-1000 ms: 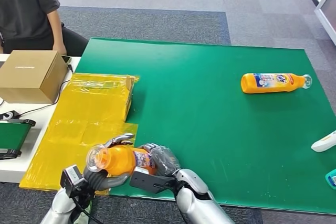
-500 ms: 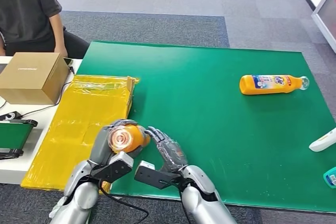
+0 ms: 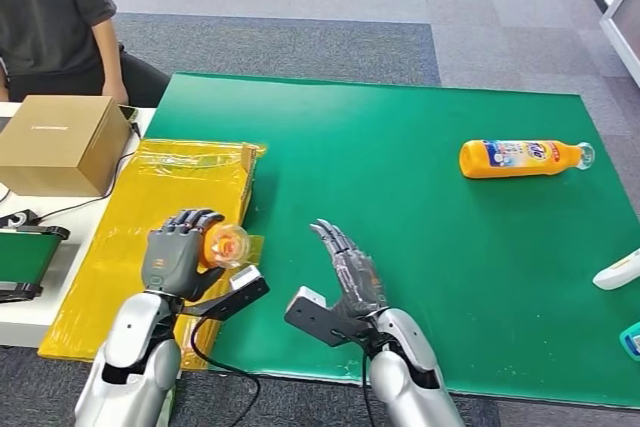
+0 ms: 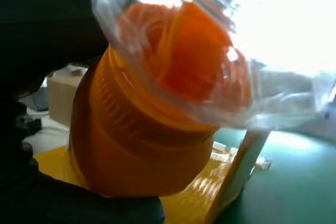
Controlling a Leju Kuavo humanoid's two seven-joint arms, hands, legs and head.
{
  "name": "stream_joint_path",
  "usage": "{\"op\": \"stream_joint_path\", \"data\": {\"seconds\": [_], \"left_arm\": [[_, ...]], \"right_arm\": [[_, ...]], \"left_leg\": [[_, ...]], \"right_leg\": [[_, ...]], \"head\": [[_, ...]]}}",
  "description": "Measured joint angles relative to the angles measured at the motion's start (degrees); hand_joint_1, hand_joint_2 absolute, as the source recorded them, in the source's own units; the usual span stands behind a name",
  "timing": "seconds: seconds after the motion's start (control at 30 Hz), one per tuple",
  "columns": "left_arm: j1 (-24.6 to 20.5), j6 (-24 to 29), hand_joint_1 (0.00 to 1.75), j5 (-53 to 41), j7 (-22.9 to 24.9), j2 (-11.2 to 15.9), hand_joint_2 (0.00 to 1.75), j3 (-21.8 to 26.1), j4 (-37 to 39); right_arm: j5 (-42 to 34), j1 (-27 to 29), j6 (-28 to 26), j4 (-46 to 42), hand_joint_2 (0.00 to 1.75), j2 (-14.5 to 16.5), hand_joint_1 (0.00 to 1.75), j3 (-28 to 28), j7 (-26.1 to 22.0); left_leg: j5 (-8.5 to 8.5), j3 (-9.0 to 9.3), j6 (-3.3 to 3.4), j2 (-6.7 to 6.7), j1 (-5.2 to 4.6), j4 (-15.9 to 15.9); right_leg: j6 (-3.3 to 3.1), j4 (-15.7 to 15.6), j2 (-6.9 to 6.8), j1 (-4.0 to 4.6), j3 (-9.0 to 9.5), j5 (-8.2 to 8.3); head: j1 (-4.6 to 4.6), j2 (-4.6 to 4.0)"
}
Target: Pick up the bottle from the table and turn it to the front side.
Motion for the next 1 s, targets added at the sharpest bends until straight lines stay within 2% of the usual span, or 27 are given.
{"op": "stream_joint_path", "data": {"seconds": [0.13,0.27,0.3,0.5,0.7,0.77,0.9,1.0], "left_arm": [[-2.7,-2.3,0.54,-0.4,1.7,0.9,1.75,0.3,4.4],[-5.0,-5.1,0.08,0.0,2.2,1.4,1.75,0.3,7.9],[-5.6,-5.3,0.02,0.0,2.2,1.6,1.75,0.4,9.3],[-6.3,-2.7,0.00,0.9,-1.5,2.9,1.75,0.6,18.3],[-6.8,-1.8,0.00,3.3,-3.2,3.3,1.75,0.6,21.0],[-6.6,-1.9,0.00,8.1,-5.0,3.3,1.75,0.9,20.9],[-4.3,-4.5,0.00,23.7,-9.5,2.5,1.75,3.7,17.1],[-2.0,-4.9,0.00,28.7,-11.1,1.2,1.75,7.2,12.5]], "right_arm": [[0.2,0.6,0.5,-1.4,1.75,0.0,0.00,-1.2,-0.5],[0.2,0.8,1.4,-1.8,1.75,0.0,0.00,-1.8,-1.4],[0.2,0.8,1.6,-1.8,1.75,0.0,0.00,-1.8,-1.7],[-1.4,0.9,1.8,-1.6,1.75,0.0,0.00,-1.9,-3.2],[-1.8,0.9,1.7,-1.3,1.75,0.0,0.00,-1.9,-3.3],[-2.2,0.9,1.7,-1.3,1.75,0.0,0.00,-1.9,-3.3],[-2.8,1.3,1.7,-1.6,1.75,-0.1,0.00,-2.0,-3.1],[-2.8,2.2,1.7,-2.4,1.75,-0.2,0.00,-2.3,-2.8]], "left_leg": [[-0.02,0.02,-0.03,0.00,0.00,0.0],[-0.03,0.11,-0.05,0.00,-0.01,0.0],[-0.04,0.13,-0.07,0.01,-0.01,0.0],[0.07,0.02,-0.12,0.13,0.05,0.0],[0.04,-0.05,-0.08,0.12,0.02,0.0],[0.03,-0.06,-0.08,0.11,0.02,0.0],[0.02,-0.06,-0.09,0.12,0.03,0.0],[0.02,-0.08,-0.09,0.13,0.04,0.0]], "right_leg": [[-0.01,0.0,0.01,0.00,0.01,0.00],[-0.03,0.0,0.01,0.01,0.08,0.01],[-0.06,0.0,0.04,0.02,0.08,0.03],[-0.11,0.0,0.14,0.05,-0.08,0.08],[-0.08,0.0,0.11,0.02,-0.07,0.06],[-0.08,0.0,0.11,0.02,-0.08,0.05],[-0.10,0.0,0.11,0.03,-0.12,0.04],[-0.12,0.0,0.11,0.04,-0.16,0.02]], "head": [[0.00,0.00],[0.01,0.00],[0.00,0.00],[-0.01,0.00],[-0.01,0.00],[-0.01,-0.01],[-0.01,0.01],[-0.01,0.00]]}}
